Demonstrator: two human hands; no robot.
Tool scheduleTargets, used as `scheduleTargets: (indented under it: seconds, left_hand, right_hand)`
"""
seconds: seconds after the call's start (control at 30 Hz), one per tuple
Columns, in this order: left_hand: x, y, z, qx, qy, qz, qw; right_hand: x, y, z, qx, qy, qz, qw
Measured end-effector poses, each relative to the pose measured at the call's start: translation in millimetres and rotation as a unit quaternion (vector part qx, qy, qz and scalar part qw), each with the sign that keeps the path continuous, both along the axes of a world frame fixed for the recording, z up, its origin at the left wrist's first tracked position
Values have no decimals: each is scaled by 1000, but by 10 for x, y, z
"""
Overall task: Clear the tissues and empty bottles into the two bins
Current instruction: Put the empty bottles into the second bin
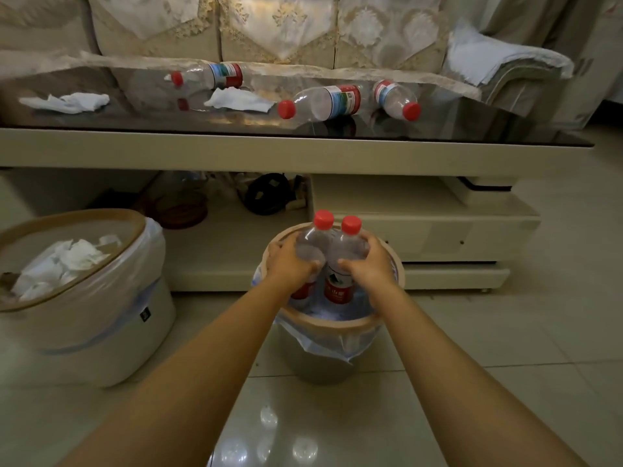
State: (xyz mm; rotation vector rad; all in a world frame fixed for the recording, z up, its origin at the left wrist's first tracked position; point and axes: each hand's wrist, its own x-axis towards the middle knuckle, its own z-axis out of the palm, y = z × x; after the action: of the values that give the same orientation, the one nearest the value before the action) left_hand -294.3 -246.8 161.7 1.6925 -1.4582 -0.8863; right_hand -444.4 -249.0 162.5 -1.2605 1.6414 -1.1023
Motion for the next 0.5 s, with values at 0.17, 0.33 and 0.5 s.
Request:
scheduleTargets:
  seconds: [0.17, 0.33, 0.5]
  left_hand:
    - [-52, -73, -33, 20, 35, -41, 998]
    - [-51, -161, -158, 30, 47, -59, 997]
    - [89, -113, -25, -45, 48, -52, 996]
  right_hand:
    - [25, -59, -125, 76, -55, 20, 995]
    - [70, -39, -124, 41, -64, 82, 994]
    - [77, -58, -157, -19, -12, 88, 996]
